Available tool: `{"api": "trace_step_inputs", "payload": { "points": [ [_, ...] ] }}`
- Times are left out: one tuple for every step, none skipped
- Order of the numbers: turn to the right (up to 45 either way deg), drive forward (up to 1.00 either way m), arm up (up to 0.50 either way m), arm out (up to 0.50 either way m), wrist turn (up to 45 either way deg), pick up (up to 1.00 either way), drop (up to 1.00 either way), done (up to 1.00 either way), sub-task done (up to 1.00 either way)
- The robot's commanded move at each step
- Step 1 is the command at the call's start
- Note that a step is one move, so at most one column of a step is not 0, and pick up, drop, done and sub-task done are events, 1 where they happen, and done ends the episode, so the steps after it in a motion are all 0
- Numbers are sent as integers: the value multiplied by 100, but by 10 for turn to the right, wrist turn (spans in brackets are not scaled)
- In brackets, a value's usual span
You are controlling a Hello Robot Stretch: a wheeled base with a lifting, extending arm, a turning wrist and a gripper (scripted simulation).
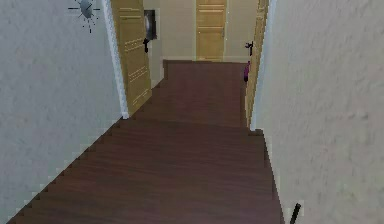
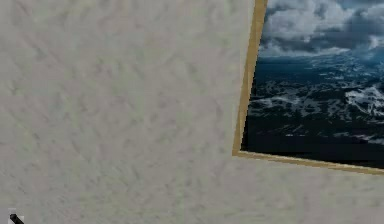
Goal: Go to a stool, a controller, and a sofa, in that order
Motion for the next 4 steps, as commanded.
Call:
{"api": "trace_step_inputs", "payload": {
  "points": [
    [-60, 0, 0, 0, 0, 0, 0, 0, 0],
    [0, 5, 0, 0, 0, 0, 0, 0, 0],
    [120, 0, 0, 0, 0, 0, 0, 0, 0],
    [0, 100, 0, 0, 0, 0, 0, 0, 0]
  ]
}}
